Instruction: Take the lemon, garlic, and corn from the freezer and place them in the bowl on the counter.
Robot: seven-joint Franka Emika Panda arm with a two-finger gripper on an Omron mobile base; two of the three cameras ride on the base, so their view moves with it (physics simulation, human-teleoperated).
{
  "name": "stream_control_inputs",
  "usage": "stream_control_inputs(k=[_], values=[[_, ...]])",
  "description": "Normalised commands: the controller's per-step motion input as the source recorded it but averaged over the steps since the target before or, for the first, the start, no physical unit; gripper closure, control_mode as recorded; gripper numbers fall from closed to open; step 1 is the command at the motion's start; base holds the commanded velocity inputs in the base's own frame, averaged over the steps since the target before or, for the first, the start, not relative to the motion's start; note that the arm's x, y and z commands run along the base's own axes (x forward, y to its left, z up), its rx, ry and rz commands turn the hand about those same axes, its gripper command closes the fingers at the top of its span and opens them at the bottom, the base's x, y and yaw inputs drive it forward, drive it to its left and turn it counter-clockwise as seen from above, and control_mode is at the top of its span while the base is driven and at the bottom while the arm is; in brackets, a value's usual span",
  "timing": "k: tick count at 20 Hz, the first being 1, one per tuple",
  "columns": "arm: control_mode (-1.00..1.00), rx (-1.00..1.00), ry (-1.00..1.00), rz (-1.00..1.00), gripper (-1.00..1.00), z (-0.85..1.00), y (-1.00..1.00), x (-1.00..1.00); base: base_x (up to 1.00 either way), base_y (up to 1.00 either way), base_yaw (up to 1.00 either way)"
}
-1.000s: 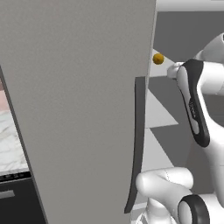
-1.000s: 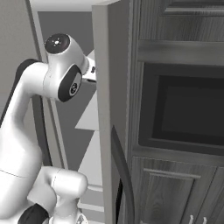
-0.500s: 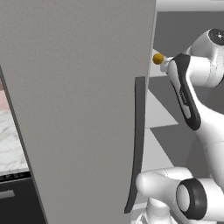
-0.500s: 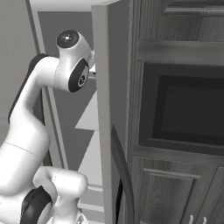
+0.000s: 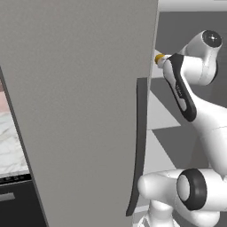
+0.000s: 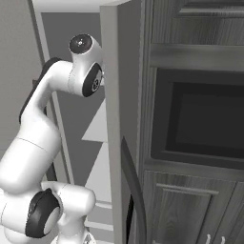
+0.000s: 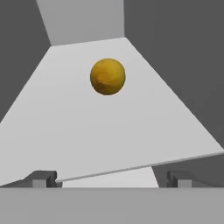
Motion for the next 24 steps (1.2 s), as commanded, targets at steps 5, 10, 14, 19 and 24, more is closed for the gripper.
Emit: stream_control_inputs(k=[5,10,14,19,24], values=[[-1.0,0.0,0.04,0.0,-1.0,0.0,0.0,0.44,0.0,0.0,0.0],[-1.0,0.0,0.03,0.0,-1.0,0.0,0.0,0.51,0.0,0.0,0.0],[-1.0,0.0,0.02,0.0,-1.0,0.0,0.0,0.49,0.0,0.0,0.0],[-1.0,0.0,0.01,0.0,-1.0,0.0,0.0,0.42,0.0,0.0,0.0],[-1.0,0.0,0.03,0.0,-1.0,0.0,0.0,0.35,0.0,0.0,0.0]])
